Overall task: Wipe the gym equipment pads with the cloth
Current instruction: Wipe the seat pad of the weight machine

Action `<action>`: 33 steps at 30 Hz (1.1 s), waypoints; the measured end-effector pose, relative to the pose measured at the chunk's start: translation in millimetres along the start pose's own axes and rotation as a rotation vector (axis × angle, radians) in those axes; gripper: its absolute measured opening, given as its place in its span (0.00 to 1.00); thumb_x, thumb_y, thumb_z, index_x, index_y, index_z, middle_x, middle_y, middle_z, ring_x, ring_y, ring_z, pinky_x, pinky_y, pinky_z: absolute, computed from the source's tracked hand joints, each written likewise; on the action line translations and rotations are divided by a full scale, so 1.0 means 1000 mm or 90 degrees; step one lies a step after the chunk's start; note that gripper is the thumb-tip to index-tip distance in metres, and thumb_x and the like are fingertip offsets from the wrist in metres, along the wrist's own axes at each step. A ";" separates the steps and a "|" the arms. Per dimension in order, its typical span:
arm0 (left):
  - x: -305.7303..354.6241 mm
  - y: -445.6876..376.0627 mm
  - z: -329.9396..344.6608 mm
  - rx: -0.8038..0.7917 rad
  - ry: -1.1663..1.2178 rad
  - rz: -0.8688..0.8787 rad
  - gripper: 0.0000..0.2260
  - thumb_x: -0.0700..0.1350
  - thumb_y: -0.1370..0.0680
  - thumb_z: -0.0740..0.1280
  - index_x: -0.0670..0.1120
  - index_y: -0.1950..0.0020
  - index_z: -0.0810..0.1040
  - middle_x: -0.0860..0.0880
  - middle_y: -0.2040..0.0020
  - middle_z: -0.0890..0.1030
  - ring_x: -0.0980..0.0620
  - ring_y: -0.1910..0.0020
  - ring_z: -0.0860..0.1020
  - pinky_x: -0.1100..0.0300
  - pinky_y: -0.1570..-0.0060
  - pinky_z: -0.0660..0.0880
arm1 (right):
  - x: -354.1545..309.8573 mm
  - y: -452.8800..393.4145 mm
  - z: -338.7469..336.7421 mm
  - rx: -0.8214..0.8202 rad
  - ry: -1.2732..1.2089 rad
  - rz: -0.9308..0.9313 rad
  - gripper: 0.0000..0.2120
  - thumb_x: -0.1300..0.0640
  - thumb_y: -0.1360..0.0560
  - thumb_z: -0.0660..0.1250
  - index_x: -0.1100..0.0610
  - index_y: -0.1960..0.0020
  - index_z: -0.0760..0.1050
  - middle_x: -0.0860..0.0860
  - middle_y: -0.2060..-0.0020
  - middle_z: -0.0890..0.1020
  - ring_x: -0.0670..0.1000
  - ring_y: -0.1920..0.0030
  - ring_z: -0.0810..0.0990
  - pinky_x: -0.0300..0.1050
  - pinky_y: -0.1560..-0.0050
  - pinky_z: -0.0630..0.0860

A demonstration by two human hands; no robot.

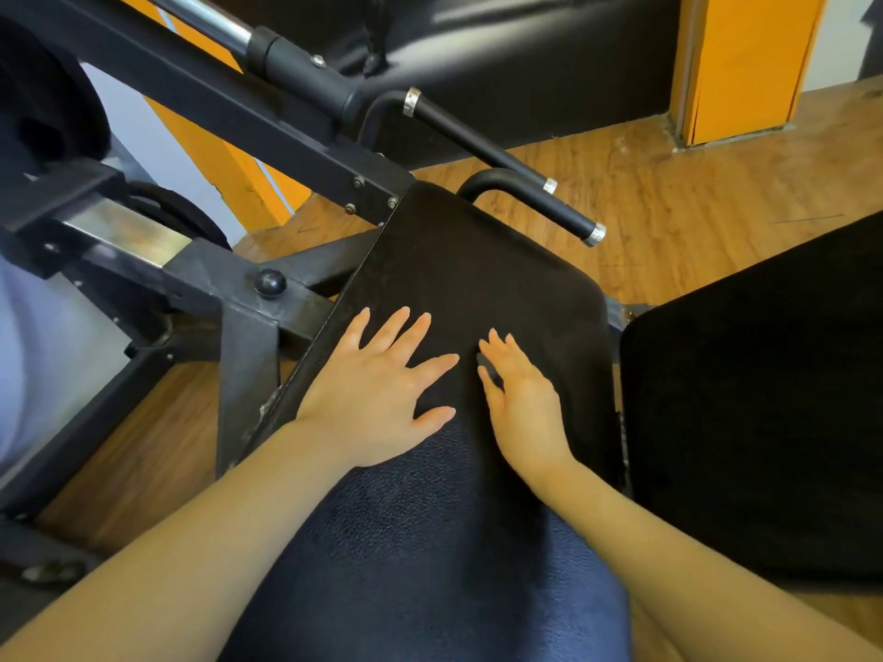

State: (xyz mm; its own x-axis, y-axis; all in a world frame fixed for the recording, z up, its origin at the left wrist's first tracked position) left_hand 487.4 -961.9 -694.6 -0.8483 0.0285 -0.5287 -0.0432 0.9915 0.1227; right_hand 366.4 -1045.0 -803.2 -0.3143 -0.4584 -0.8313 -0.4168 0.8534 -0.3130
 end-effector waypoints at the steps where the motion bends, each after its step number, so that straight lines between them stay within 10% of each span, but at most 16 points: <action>1: 0.000 0.000 0.001 -0.001 -0.004 0.002 0.36 0.69 0.29 0.33 0.61 0.22 0.54 0.46 0.20 0.50 0.44 0.21 0.46 0.40 0.25 0.46 | 0.005 0.021 0.000 -0.006 0.006 -0.040 0.19 0.59 0.20 0.61 0.56 0.29 0.70 0.48 0.28 0.67 0.48 0.26 0.61 0.42 0.27 0.58; 4: 0.000 0.001 0.003 0.003 -0.003 0.006 0.36 0.69 0.28 0.34 0.61 0.23 0.55 0.45 0.20 0.51 0.44 0.21 0.47 0.39 0.25 0.47 | 0.018 0.088 -0.002 -0.024 -0.010 -0.124 0.20 0.54 0.23 0.61 0.51 0.31 0.70 0.32 0.30 0.63 0.42 0.28 0.62 0.39 0.27 0.54; 9: 0.000 -0.001 0.002 0.001 0.002 -0.001 0.35 0.69 0.28 0.34 0.61 0.23 0.54 0.46 0.20 0.51 0.45 0.21 0.46 0.40 0.25 0.46 | 0.007 0.023 0.001 0.019 0.005 -0.064 0.18 0.56 0.19 0.58 0.59 0.31 0.71 0.52 0.29 0.69 0.51 0.27 0.63 0.47 0.27 0.59; 16: 0.000 0.001 0.001 -0.002 0.008 0.000 0.36 0.69 0.29 0.34 0.61 0.23 0.54 0.45 0.20 0.50 0.44 0.21 0.46 0.40 0.25 0.45 | 0.001 0.041 -0.010 -0.026 0.025 -0.016 0.22 0.58 0.19 0.60 0.54 0.26 0.63 0.43 0.27 0.61 0.45 0.25 0.55 0.27 0.32 0.45; 23: -0.001 0.000 0.000 0.002 0.015 -0.004 0.36 0.69 0.28 0.35 0.61 0.23 0.56 0.46 0.20 0.51 0.44 0.21 0.47 0.39 0.25 0.47 | 0.020 0.022 -0.005 -0.016 0.032 -0.025 0.19 0.59 0.20 0.61 0.59 0.29 0.69 0.51 0.28 0.67 0.52 0.26 0.62 0.46 0.26 0.57; 33: 0.001 -0.002 -0.003 -0.014 0.015 -0.013 0.33 0.69 0.27 0.38 0.63 0.23 0.54 0.47 0.20 0.49 0.46 0.21 0.46 0.41 0.25 0.45 | 0.021 0.053 -0.017 -0.015 -0.004 0.059 0.21 0.63 0.20 0.61 0.60 0.28 0.67 0.52 0.27 0.65 0.51 0.25 0.58 0.32 0.30 0.49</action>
State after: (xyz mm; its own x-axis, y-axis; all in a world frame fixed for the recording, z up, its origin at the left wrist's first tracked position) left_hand 485.4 -963.9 -692.7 -0.8590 0.0057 -0.5119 -0.0711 0.9889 0.1303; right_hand 322.8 -1013.3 -829.1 -0.3476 -0.3759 -0.8590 -0.4065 0.8859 -0.2233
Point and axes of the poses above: each hand's wrist, its own y-axis away from the middle knuckle, its own z-axis out of the palm, x = y × z, the point moved 1 cm from there along -y, towards the middle knuckle
